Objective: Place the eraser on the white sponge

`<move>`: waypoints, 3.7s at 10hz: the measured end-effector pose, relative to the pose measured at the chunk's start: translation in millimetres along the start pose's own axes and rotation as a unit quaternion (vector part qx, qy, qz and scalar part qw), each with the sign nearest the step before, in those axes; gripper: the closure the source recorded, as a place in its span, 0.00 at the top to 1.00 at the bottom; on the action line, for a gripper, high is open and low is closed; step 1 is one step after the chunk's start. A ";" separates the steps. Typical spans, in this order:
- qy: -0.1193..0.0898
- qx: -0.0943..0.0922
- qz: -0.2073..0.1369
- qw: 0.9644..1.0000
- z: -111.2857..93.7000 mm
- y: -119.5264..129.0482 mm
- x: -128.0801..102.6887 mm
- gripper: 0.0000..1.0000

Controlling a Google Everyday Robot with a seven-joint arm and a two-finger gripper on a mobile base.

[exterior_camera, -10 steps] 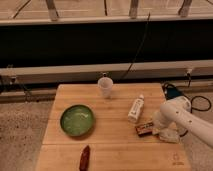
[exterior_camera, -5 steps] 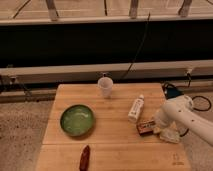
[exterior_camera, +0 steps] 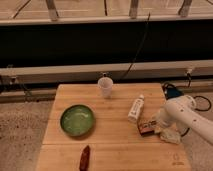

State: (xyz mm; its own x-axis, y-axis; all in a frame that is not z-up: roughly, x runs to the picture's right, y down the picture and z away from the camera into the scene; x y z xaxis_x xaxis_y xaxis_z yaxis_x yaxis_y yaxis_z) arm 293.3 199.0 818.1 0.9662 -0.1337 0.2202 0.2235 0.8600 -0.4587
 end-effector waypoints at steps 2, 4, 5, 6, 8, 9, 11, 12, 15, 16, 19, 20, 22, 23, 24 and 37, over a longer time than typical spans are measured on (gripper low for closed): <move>-0.002 0.001 0.003 1.000 -1.8 1.0 2.9 0.13; -0.004 0.001 0.004 1.000 -2.4 2.8 4.6 0.13; -0.004 0.002 0.004 1.000 -3.3 2.9 5.7 0.13; -0.005 0.002 0.004 1.000 -3.9 3.0 6.4 0.13; -0.006 0.002 0.005 1.000 -5.4 4.7 9.5 0.15; -0.007 0.002 0.006 1.000 -6.3 5.0 11.3 0.18; -0.008 0.002 0.006 1.000 -6.6 6.1 13.2 0.18; -0.009 0.003 0.006 1.000 -7.2 6.0 13.9 0.14; -0.011 0.002 0.005 1.000 -9.2 7.5 17.2 0.12; -0.011 0.003 0.005 1.000 -10.0 8.1 18.2 0.12; -0.013 0.003 0.007 1.000 -11.2 10.1 20.7 0.20; -0.014 0.003 0.005 1.000 -11.7 10.2 20.8 0.23; -0.016 0.001 0.003 1.000 -13.3 11.5 22.3 0.29; -0.016 0.002 0.003 1.000 -14.0 11.4 22.9 0.29; -0.017 0.002 0.003 1.000 -14.4 12.1 23.5 0.30; -0.028 0.000 0.000 1.000 -18.0 16.4 27.6 0.37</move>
State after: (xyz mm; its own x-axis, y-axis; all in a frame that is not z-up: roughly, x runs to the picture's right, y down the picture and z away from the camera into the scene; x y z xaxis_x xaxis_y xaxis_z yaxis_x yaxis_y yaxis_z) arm 325.9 200.5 801.1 0.9575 -0.1072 0.2677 0.2245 0.8596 -0.4589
